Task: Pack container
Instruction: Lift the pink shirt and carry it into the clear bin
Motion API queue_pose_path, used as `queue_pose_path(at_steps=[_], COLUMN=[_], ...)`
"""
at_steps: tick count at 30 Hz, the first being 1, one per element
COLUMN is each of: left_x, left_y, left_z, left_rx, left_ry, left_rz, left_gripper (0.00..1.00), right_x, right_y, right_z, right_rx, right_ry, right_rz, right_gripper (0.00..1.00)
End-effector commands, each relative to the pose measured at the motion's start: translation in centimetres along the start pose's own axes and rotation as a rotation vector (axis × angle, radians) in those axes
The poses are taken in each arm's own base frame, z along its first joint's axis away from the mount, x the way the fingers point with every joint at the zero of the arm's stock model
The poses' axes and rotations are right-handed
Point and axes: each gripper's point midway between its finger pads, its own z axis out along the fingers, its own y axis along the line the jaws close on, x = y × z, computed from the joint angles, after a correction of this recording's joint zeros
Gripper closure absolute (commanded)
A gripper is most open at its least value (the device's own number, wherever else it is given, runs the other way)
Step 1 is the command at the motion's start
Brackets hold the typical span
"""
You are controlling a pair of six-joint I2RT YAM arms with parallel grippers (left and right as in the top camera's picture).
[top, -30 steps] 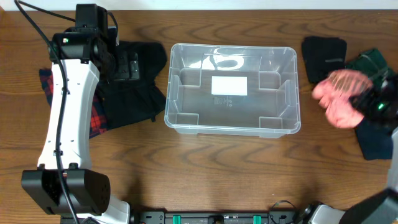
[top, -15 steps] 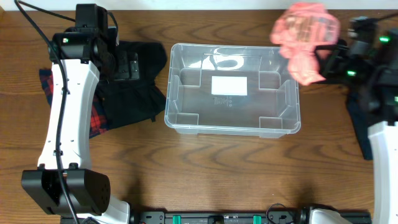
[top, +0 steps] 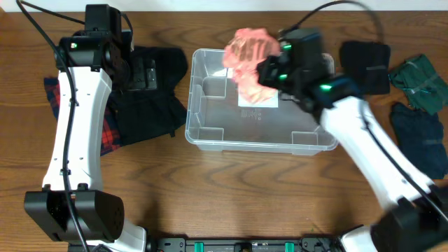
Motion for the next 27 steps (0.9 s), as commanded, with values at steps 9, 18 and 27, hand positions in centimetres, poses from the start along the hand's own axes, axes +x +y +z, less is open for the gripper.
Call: queue_pose_path(at_steps=[9,18,27], left_x=[-0.4,-0.4,-0.4], left_y=[0.2,0.2,0.2], left_z=[-0.3,-0.3,-0.3], left_rx=[-0.011,-0.01,-0.011], left_ry=[-0.013,-0.013,-0.013], left_rz=[-0.014,-0.014,-0.014], left_gripper=[0.02,0.02,0.02], right_x=[5.8,7.9,9.0], right_y=[3.3,3.8,1.1], right_z=[7.3,8.7,8.3], right_rx=[-0.015,0.015,0.15], right_ry=[0.088,0.101,0.113], right_rz=[0.06,0.116,0.1], right_gripper=[0.99,0.99,0.99])
